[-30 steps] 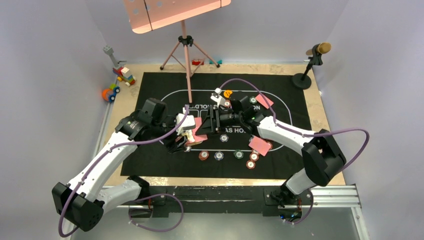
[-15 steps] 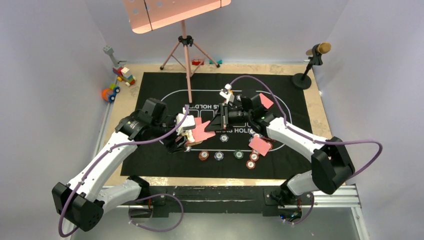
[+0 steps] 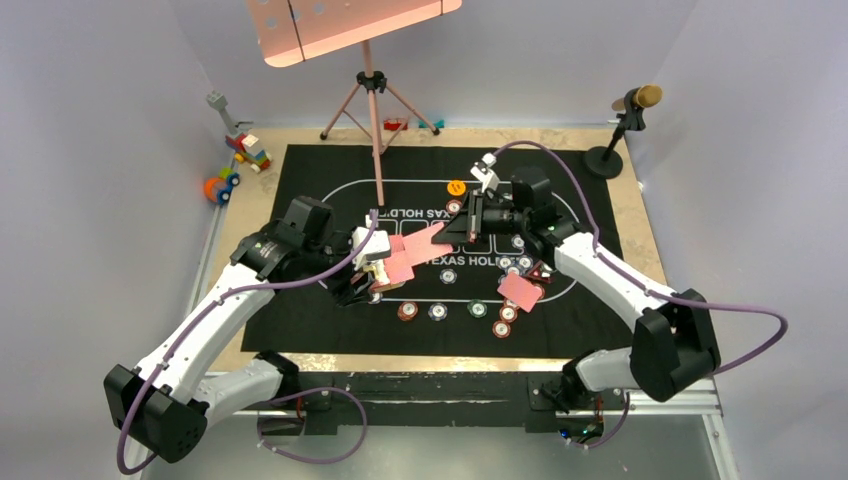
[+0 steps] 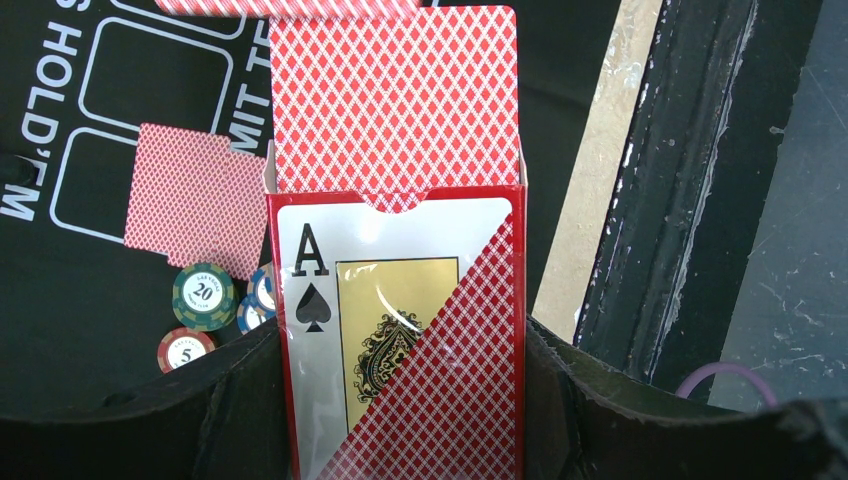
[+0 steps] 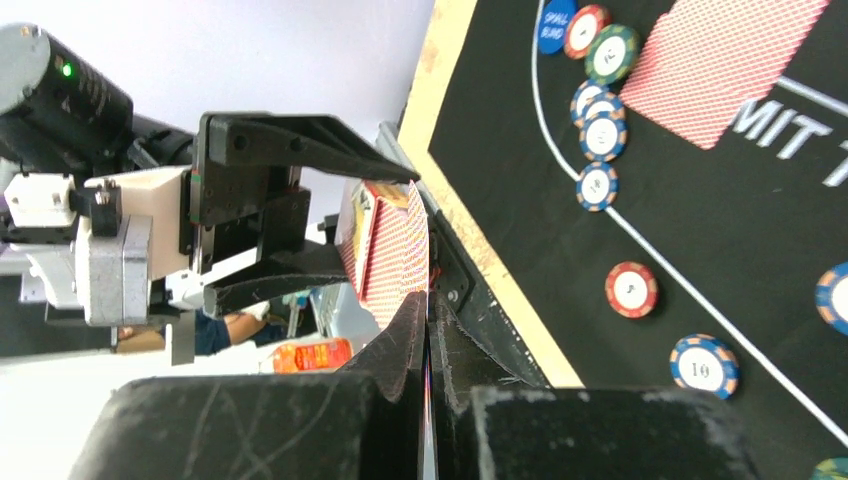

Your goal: Distribute texas hold em gaming equipment

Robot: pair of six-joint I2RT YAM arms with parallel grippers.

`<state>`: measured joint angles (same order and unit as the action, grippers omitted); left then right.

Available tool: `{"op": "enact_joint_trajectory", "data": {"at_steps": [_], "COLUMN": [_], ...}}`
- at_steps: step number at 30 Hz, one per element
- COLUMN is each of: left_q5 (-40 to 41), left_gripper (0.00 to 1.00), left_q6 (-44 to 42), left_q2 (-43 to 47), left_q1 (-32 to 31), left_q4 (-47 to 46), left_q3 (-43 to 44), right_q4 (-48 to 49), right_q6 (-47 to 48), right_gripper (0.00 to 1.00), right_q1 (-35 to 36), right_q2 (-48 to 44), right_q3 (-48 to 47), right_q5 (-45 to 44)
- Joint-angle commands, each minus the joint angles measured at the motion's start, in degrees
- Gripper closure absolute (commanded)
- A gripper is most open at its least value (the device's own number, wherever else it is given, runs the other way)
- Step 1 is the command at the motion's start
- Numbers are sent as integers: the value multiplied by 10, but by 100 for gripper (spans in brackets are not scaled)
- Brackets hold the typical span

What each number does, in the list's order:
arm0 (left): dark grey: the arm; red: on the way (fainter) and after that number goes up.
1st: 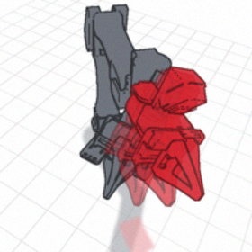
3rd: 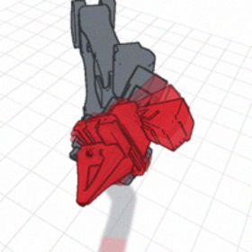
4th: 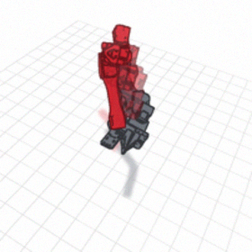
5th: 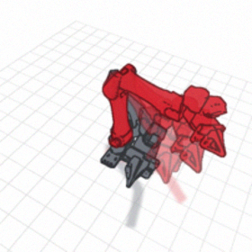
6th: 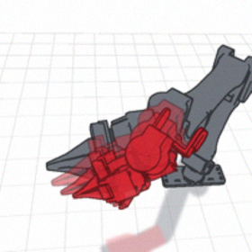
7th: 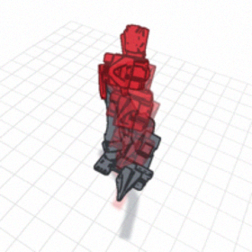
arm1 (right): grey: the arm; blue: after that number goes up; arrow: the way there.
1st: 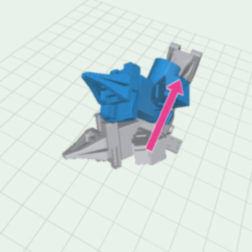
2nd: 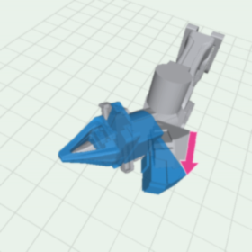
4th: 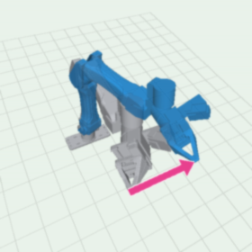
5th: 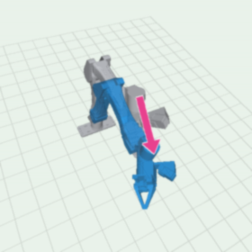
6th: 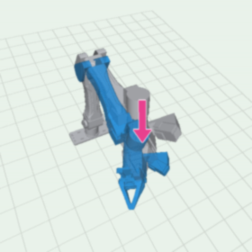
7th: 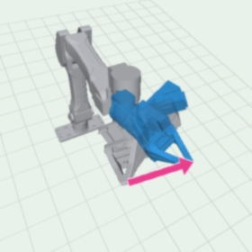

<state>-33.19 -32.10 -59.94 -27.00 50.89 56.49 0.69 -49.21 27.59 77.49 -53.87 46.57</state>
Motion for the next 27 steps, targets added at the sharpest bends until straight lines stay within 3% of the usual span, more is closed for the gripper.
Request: {"op": "enact_joint_trajectory", "data": {"at_steps": [1,6,16,27], "left_q5": [-18,-19,-18,-20], "left_gripper": [90,90,90,90], "left_q6": [2,4,2,3], "left_q2": [10,10,17,17], "left_q1": [1,1,1,1], "left_q4": [-18,-20,-19,-18], "left_q3": [24,22,15,17], "right_q4": [-5,-22,-85,-39], "right_q6": [8,13,59,18], "right_gripper": [100,100,100,100], "right_q1": [-46,-123,-253,-291], "right_q2": [-12,20,145,269], "right_q3": [-15,-47,-131,-176], "right_q5": [5,-49,-258,-388]}}
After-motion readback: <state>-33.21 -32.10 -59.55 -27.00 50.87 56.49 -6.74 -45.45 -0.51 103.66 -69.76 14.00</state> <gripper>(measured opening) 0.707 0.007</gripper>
